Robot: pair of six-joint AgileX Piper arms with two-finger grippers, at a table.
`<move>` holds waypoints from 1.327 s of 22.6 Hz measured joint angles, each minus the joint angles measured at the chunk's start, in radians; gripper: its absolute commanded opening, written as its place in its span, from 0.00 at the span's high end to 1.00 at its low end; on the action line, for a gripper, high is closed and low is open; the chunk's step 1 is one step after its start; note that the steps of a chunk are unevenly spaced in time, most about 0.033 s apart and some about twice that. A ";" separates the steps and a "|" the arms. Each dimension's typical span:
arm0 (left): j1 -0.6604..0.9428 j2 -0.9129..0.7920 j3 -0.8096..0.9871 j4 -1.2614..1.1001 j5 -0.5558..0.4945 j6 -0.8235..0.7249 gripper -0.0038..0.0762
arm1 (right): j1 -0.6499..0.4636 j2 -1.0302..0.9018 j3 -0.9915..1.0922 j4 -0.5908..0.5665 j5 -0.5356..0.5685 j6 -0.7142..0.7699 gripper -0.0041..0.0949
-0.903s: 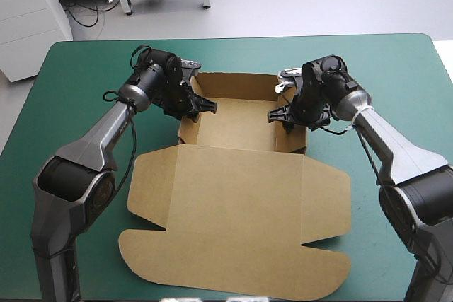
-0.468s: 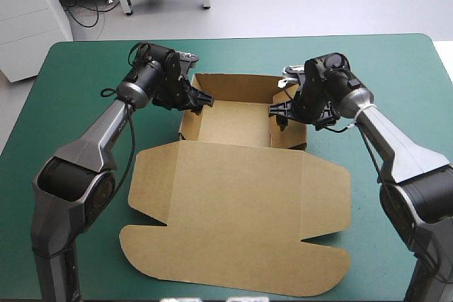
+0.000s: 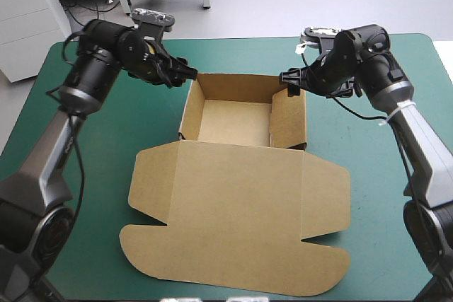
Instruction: Fold the box
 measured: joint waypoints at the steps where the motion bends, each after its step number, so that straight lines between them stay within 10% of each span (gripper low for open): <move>1: 0.000 -0.057 0.004 0.000 0.003 0.028 0.81 | 0.000 -0.030 0.000 0.021 0.004 -0.003 0.18; 2: 0.000 -0.089 0.011 0.000 0.004 0.042 0.99 | 0.001 -0.045 0.001 0.030 0.004 -0.006 0.18; 30: 0.000 -1.269 1.084 -0.022 0.007 0.092 0.99 | 0.002 0.137 0.214 0.003 -0.172 0.023 0.19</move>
